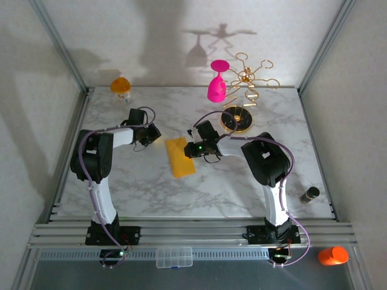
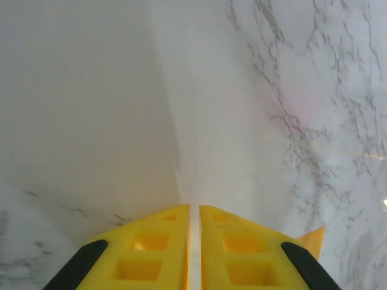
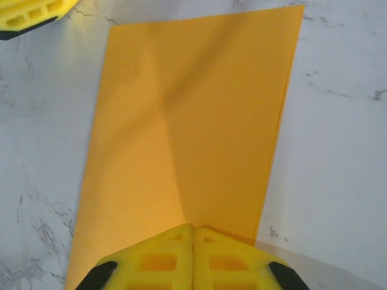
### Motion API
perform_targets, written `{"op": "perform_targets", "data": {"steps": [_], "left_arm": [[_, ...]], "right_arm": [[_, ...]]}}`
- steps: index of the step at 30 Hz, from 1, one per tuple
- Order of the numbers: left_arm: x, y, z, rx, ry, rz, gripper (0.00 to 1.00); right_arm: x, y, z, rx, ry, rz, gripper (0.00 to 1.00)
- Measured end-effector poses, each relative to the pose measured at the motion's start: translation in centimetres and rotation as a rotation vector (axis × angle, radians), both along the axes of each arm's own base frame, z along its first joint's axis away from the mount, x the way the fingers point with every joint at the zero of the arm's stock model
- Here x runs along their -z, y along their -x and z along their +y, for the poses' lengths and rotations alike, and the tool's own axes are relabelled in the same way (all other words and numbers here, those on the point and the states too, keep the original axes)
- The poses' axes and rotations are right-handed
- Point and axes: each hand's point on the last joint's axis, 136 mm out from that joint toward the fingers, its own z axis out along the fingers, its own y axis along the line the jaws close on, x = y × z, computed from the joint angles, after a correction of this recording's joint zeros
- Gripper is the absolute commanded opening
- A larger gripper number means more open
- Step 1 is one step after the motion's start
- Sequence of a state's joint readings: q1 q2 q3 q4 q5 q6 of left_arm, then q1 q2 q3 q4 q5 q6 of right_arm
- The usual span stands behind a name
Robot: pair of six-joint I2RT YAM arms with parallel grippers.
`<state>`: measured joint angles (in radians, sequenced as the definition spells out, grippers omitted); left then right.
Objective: Fold a paper plane with a square sheet of paper (pick it up from the middle)
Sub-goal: First fold the square sheet of paper in half at the center of the table, then first fold in half a square sheet of paper at the center of the table.
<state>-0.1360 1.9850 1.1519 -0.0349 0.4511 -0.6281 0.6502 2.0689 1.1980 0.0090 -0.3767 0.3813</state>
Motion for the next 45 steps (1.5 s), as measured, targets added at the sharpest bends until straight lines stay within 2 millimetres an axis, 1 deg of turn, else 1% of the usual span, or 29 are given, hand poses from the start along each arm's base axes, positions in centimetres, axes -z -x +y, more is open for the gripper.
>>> {"op": "perform_targets", "data": {"steps": [2,4,7,10,12,14,17,19,21,24,28,30,33,37,39,42,45], "left_arm": [[-0.2,0.1,-0.1,-0.001,-0.001,0.001,0.14],[-0.9,0.4,-0.7,0.005,0.001,-0.005,0.14],[-3.4,1.4,-2.5,0.018,0.011,-0.05,0.15],[-6.0,3.8,-5.0,0.041,0.038,-0.097,0.15],[-6.6,5.7,-6.5,0.056,0.063,-0.102,0.15],[-6.3,7.7,-7.9,0.072,0.088,-0.087,0.15],[-4.6,10.8,-9.1,0.088,0.11,-0.026,0.13],[-3.4,12.3,-9.3,0.089,0.114,0.014,0.12],[-2.5,13.2,-9.0,0.079,0.117,0.04,0.12],[-2.1,13.7,-9.0,0.075,0.138,0.057,0.09],[-2.5,13.6,-9.6,0.087,0.177,0.042,0.08],[-2.6,13.6,-9.8,0.094,0.19,0.038,0.08],[-2.7,13.5,-10.1,0.103,0.204,0.03,0.07],[-1.8,13.9,-10.2,0.105,0.215,0.051,0.07],[-1.1,14.4,-10.0,0.102,0.214,0.069,0.07],[-0.5,14.9,-9.8,0.101,0.211,0.082,0.07],[-0.3,15.1,-9.7,0.097,0.211,0.086,0.07]], "right_arm": [[-0.1,-0.1,-0.1,0.028,-0.004,0.013,0.08],[-0.2,-0.1,-0.3,0.074,-0.011,0.036,0.08],[-0.6,-0.1,-0.7,0.179,-0.036,0.084,0.08],[-0.7,0.4,-1.6,0.297,-0.072,0.143,0.08],[-0.8,0.7,-2.2,0.363,-0.088,0.177,0.08],[-0.8,1.0,-2.7,0.413,-0.096,0.2,0.08],[-1.0,1.5,-3.2,0.439,-0.112,0.216,0.08],[-1.1,1.8,-3.3,0.432,-0.114,0.214,0.08],[-1.4,1.9,-3.2,0.403,-0.113,0.196,0.08],[-2.3,1.9,-2.8,0.34,-0.124,0.16,0.08],[-4.0,1.5,-1.4,0.25,-0.156,0.115,0.06],[-4.8,0.9,-0.5,0.211,-0.176,0.096,0.05],[-5.3,-0.1,0.8,0.172,-0.191,0.081,0.04],[-4.2,-1.5,2.4,0.141,-0.169,0.081,0.03],[-3.3,-1.8,2.9,0.129,-0.149,0.091,0.02],[-2.1,-1.9,3.4,0.114,-0.123,0.107,0.02],[-1.5,-1.6,3.8,0.089,-0.111,0.124,0.02]]}}
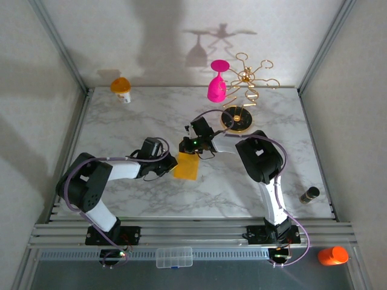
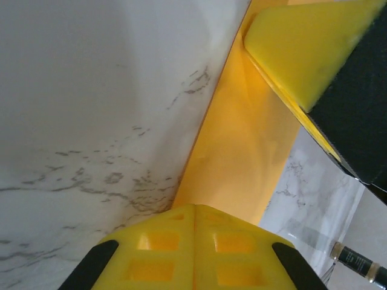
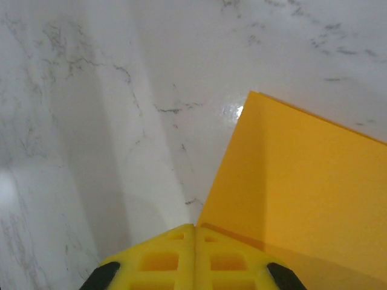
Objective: Fold a paper plane with a square sheet of paper (pick it up from the middle)
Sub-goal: First fold in half a square sheet of paper at the center of the table.
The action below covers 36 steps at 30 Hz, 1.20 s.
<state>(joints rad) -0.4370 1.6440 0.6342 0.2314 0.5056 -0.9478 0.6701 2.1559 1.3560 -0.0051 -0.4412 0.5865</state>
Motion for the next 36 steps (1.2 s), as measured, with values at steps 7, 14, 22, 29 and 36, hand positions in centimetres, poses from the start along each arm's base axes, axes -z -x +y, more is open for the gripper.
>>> {"op": "perform_targets", "data": {"steps": [7,14,22,29,36], "left_arm": [[0.3,0.2,0.1,0.0,-0.003,0.005,0.07],[0.0,0.0,0.3,-0.007,-0.001,0.001,0.08],[-1.5,-2.1,-1.2,0.018,0.042,-0.047,0.08],[0.5,-1.5,-1.2,0.046,0.028,0.001,0.09],[0.9,-0.5,-0.7,0.076,0.01,-0.005,0.1]], "right_arm": [[-0.2,0.1,0.4,-0.023,-0.001,-0.007,0.02],[0.1,-0.1,0.6,-0.029,0.005,-0.006,0.02],[0.2,-0.1,0.6,-0.028,0.009,-0.003,0.02],[0.2,-0.1,0.6,-0.028,0.01,-0.003,0.02],[0.2,-0.1,0.6,-0.028,0.012,-0.002,0.02]]}}
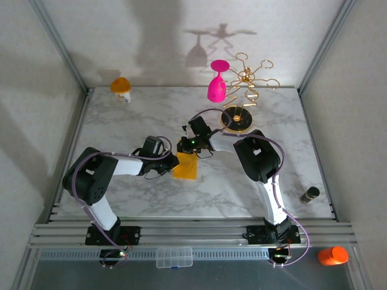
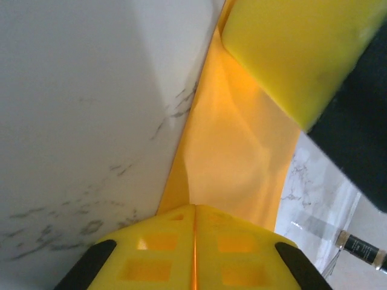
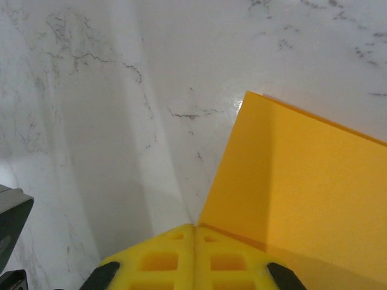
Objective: Fold a paper plane with a square sheet of paper (pick it up from the middle)
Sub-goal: First fold in half a square sheet of paper at the center of the table.
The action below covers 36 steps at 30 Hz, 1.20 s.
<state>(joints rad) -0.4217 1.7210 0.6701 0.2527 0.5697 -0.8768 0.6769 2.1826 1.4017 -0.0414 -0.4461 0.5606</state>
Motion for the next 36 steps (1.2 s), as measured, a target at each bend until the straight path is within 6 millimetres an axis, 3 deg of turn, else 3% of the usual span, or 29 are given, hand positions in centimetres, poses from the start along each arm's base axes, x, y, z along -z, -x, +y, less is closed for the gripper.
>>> {"op": "perform_targets", "data": {"steps": [19,23,29,33,36], "left_arm": [[0.0,6.2,2.5,0.145,-0.151,0.088,0.12],[-0.9,5.2,2.2,0.146,-0.15,0.062,0.11],[-2.7,2.0,0.7,0.11,-0.097,-0.023,0.1],[-1.6,0.5,0.4,0.09,-0.111,-0.021,0.09],[-0.2,0.6,0.6,0.087,-0.13,0.008,0.09]], "right_arm": [[0.0,0.0,0.0,0.0,0.0,0.0,0.02],[0.0,0.0,0.0,0.0,-0.001,0.0,0.02],[-0.1,0.0,0.1,-0.003,-0.005,-0.002,0.02],[-0.2,0.0,0.1,-0.003,-0.005,-0.002,0.02],[-0.2,0.0,0.1,-0.003,-0.006,-0.003,0.02]]}}
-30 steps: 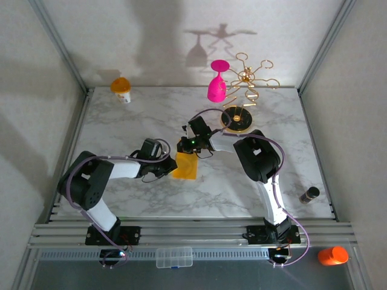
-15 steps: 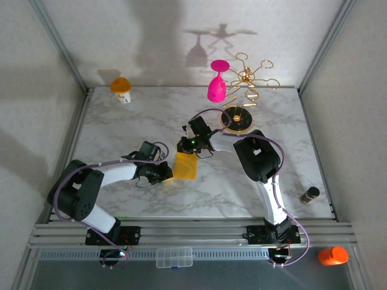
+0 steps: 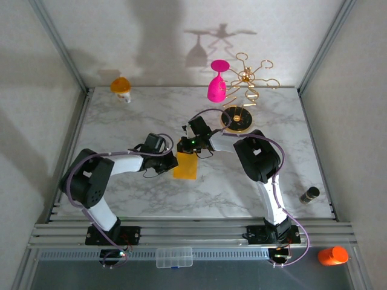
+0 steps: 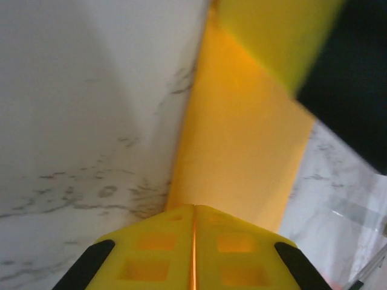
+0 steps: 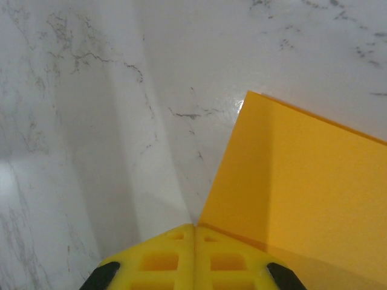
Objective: Fold a paper plane with a square sheet of paper (pick it up from the middle)
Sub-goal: First fold in half a square sheet of paper at the center of the table.
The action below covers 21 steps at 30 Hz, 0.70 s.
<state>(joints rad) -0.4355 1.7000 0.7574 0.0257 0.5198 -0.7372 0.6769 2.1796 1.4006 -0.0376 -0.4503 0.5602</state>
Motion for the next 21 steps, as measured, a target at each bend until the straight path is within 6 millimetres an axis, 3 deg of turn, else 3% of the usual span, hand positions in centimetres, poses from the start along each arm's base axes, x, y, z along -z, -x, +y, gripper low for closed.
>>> {"op": "perform_targets", "data": {"steps": [9,21], "left_arm": [[0.3,0.0,0.0,-0.009,0.014,-0.014,0.09],[0.3,0.0,0.0,-0.008,0.013,-0.013,0.08]], "right_arm": [[-1.0,0.6,-0.3,-0.016,-0.018,-0.024,0.02],[-1.3,1.6,1.5,-0.073,-0.026,-0.033,0.02]]}}
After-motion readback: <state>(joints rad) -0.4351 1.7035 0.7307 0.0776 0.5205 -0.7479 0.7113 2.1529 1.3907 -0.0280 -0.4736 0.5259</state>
